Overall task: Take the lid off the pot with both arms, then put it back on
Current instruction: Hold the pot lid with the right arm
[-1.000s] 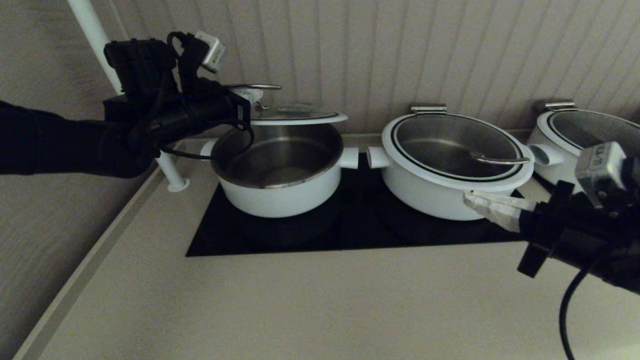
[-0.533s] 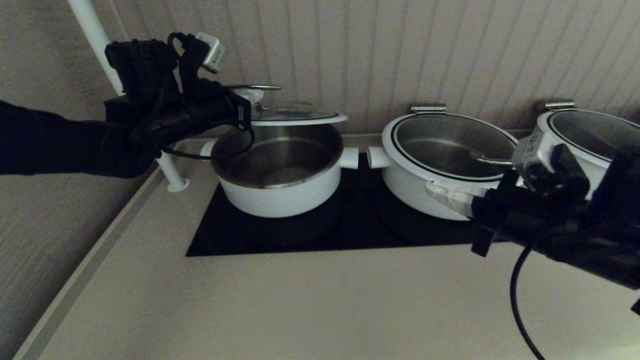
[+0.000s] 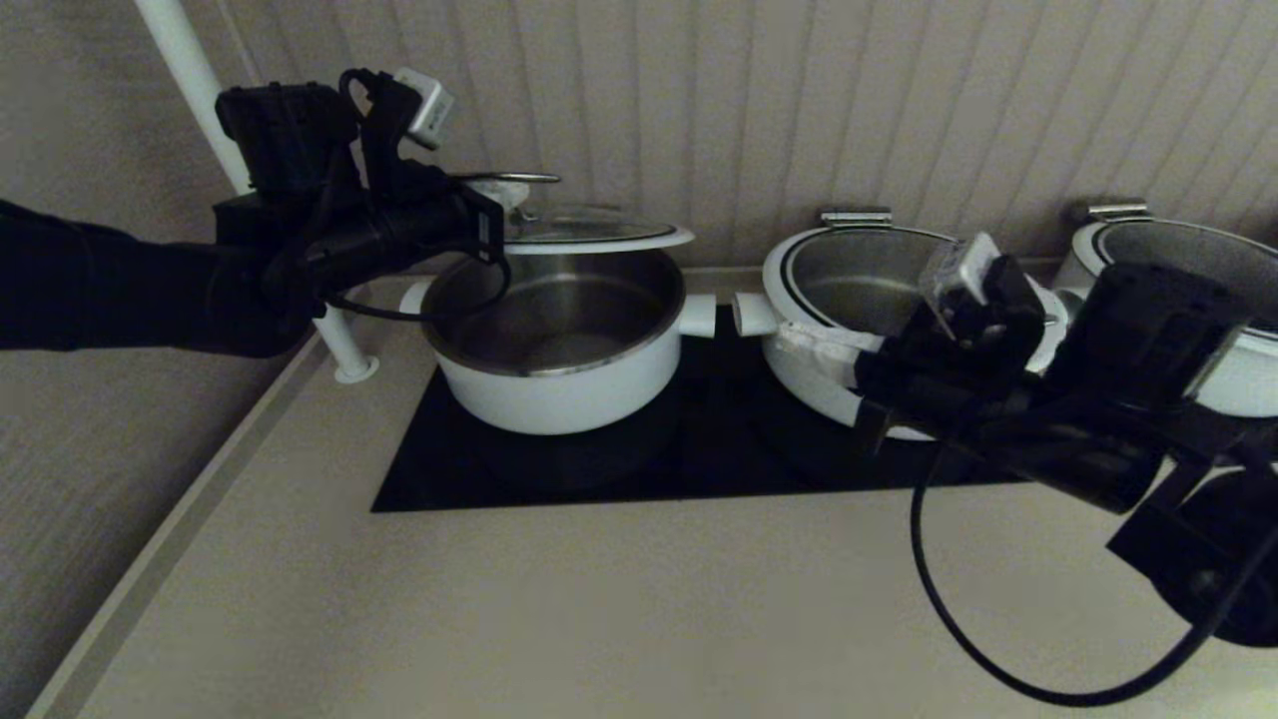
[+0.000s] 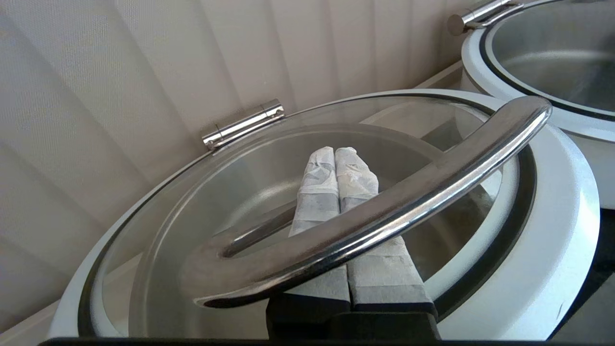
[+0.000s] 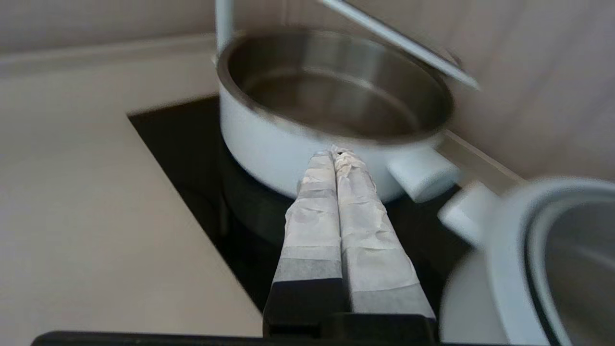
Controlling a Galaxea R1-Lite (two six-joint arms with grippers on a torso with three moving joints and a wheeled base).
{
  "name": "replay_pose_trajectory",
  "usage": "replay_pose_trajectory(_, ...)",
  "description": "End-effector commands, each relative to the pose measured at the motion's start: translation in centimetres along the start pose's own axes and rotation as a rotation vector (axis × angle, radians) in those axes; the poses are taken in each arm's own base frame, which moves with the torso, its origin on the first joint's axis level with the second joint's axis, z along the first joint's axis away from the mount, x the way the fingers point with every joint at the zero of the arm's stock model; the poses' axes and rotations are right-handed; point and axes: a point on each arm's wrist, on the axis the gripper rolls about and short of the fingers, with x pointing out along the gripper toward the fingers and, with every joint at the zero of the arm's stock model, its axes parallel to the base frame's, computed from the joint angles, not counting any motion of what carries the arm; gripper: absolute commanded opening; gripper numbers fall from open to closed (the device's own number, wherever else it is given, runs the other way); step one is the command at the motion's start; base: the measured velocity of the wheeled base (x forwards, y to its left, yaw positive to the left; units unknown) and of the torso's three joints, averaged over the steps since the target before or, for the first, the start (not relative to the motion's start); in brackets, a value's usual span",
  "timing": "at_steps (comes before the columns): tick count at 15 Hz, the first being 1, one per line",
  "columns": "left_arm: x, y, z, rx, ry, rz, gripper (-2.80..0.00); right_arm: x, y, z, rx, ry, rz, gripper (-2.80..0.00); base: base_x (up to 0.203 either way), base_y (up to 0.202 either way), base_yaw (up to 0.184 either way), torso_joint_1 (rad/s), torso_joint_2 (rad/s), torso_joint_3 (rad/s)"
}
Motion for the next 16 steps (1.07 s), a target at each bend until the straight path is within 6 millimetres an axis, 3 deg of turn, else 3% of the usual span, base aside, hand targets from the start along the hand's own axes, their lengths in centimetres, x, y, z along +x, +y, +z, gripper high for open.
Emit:
replay_pose_trajectory(1, 0.1, 0.0, -0.2, 0.001, 0.001, -0.001, -2.80, 1.9, 0.1, -1.1, 0.003, -0.019, 0.015, -2.80, 0.000, 0.000, 0.000, 0.000, 0.00, 0.000)
replay_pose_trajectory(16, 0.1, 0.0, 0.0, 0.001, 0.000, -0.001, -2.80, 9.4, 0.7, -3.5, -0.011, -0.169, 0.044, -2.80, 0.000, 0.000, 0.000, 0.000, 0.00, 0.000)
